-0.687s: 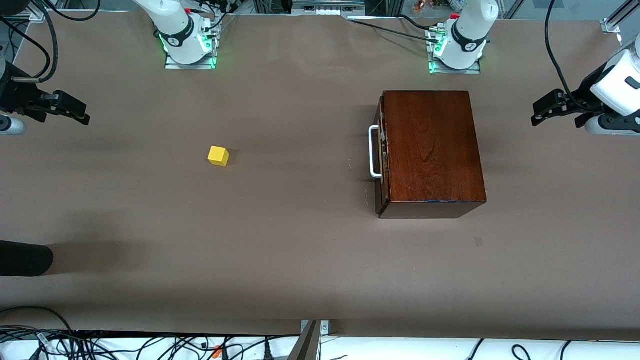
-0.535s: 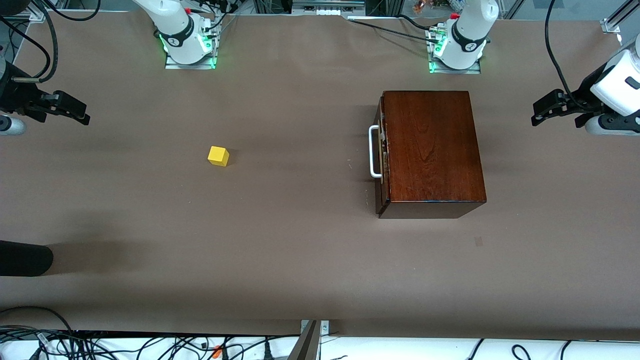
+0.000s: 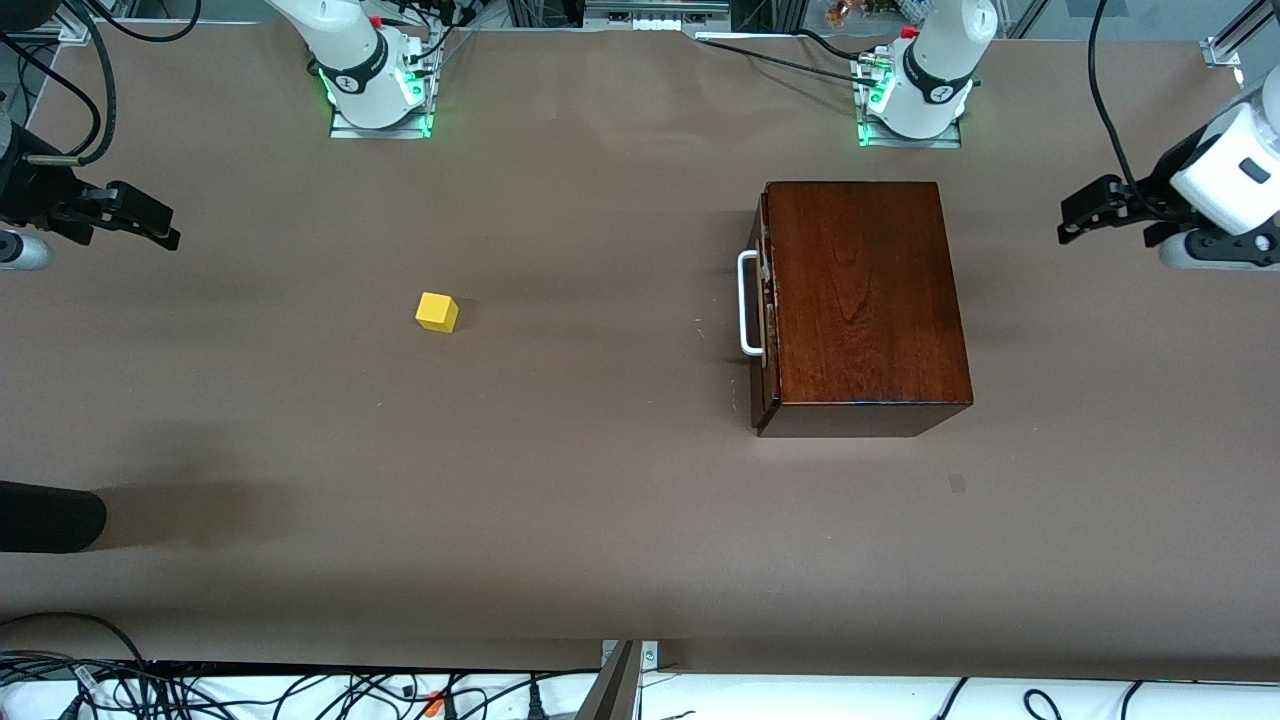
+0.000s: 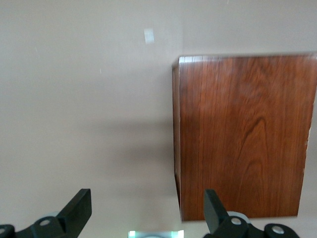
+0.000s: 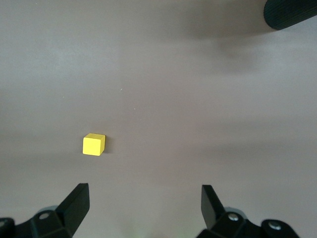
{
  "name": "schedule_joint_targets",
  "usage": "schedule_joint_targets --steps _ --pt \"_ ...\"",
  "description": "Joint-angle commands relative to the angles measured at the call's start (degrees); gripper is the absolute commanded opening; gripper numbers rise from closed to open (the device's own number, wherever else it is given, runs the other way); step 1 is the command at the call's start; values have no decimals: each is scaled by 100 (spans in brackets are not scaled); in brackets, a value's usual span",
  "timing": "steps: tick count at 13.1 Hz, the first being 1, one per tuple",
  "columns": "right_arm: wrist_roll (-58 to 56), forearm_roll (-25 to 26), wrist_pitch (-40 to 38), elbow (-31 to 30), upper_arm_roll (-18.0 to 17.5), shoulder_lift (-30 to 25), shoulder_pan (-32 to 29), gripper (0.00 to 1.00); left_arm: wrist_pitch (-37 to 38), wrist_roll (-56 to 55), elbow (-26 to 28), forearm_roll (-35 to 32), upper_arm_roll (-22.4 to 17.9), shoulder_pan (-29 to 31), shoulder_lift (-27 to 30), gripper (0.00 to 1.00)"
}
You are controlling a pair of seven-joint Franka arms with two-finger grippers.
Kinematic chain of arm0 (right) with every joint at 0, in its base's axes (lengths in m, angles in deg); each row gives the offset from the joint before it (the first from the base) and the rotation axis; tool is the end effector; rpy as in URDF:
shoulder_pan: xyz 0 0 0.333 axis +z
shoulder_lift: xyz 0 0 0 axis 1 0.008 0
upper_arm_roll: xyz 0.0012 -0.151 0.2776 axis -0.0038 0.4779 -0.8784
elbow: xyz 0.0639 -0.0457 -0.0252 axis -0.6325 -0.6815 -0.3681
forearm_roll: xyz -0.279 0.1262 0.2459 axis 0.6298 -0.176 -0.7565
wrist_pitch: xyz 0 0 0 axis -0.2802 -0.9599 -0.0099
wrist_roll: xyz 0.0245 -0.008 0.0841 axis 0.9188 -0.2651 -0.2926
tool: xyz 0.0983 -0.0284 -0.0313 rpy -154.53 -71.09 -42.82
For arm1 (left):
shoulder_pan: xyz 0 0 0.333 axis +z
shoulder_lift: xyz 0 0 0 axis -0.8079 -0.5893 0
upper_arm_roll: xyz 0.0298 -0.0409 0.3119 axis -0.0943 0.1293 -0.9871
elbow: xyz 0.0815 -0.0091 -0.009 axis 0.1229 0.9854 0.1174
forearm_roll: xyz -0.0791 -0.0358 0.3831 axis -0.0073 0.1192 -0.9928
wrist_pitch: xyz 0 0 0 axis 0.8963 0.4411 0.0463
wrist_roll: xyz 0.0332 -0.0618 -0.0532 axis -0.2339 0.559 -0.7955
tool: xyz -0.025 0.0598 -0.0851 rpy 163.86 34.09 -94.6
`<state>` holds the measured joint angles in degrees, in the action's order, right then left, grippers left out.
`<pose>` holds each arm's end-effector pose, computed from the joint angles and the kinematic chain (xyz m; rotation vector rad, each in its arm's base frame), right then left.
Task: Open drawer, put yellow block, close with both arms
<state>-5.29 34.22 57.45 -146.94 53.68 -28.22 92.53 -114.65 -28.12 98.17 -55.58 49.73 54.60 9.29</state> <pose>0.5538 -0.0046 0.6022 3.1238 -0.0765 -0.0809 0.5392 -0.0197 0.5912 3.1180 -0.0133 -0.2542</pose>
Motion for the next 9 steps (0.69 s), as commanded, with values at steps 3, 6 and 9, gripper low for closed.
schedule_joint_targets --steps 3,6,9 --pt "-3 -67 23 -12 -15 -33 -44 100 814 0 -155 -59 425 -245 -403 100" --pt "-3 -76 32 -12 -15 -25 -44 100 677 -131 -225 -59 1269 -334 -859 100" --pt "-3 -76 32 -12 -15 -25 -44 100 -182 -639 -226 -86 1771 -623 -1176 100"
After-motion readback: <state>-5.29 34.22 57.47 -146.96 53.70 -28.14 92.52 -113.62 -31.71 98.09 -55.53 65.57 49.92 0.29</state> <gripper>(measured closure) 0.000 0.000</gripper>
